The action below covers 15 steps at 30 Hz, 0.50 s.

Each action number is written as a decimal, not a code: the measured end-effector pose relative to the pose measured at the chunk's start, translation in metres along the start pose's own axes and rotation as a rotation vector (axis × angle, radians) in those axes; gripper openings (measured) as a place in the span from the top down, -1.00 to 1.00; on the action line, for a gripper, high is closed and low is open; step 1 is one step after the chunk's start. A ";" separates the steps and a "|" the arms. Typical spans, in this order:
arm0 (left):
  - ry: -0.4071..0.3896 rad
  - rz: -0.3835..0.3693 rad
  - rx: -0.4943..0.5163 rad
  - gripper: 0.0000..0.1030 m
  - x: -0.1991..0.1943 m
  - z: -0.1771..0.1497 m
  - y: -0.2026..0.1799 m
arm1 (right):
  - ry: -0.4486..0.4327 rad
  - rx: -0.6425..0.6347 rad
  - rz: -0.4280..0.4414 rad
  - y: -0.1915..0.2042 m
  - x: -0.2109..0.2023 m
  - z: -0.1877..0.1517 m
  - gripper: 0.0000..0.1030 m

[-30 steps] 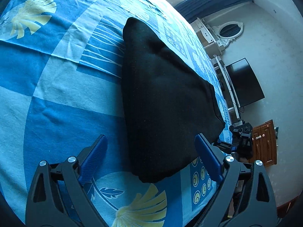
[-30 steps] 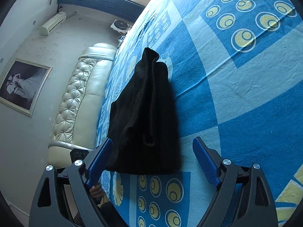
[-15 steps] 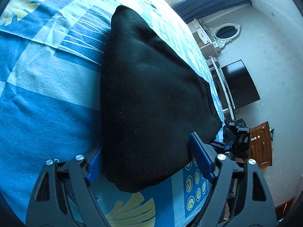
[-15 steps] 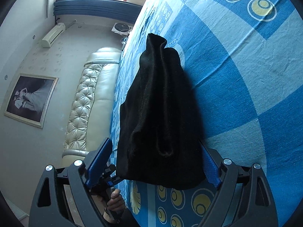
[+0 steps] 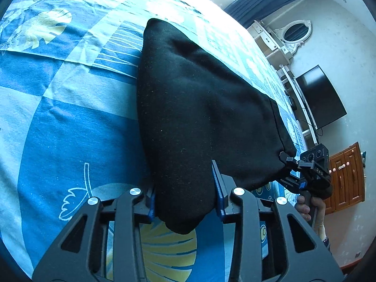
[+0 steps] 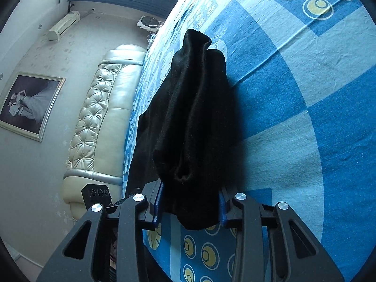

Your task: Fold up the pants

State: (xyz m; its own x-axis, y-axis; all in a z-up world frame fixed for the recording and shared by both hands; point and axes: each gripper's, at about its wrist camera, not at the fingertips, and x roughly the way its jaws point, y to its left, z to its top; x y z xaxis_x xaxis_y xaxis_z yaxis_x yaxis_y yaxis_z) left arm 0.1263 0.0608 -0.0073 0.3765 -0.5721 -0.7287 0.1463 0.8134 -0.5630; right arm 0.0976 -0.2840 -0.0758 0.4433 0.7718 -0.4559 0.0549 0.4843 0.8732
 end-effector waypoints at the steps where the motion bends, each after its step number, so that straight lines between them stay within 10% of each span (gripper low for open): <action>1: 0.001 0.005 0.002 0.31 -0.002 -0.003 -0.001 | 0.003 0.003 0.003 -0.001 -0.002 -0.003 0.30; 15: -0.002 0.026 0.019 0.31 -0.015 -0.030 -0.003 | 0.024 0.013 0.002 -0.005 -0.014 -0.041 0.30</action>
State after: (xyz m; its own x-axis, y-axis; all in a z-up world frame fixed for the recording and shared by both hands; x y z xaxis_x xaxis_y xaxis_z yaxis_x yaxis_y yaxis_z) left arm 0.0931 0.0636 -0.0058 0.3825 -0.5505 -0.7420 0.1539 0.8298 -0.5364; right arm 0.0542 -0.2796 -0.0808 0.4222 0.7822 -0.4582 0.0663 0.4775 0.8761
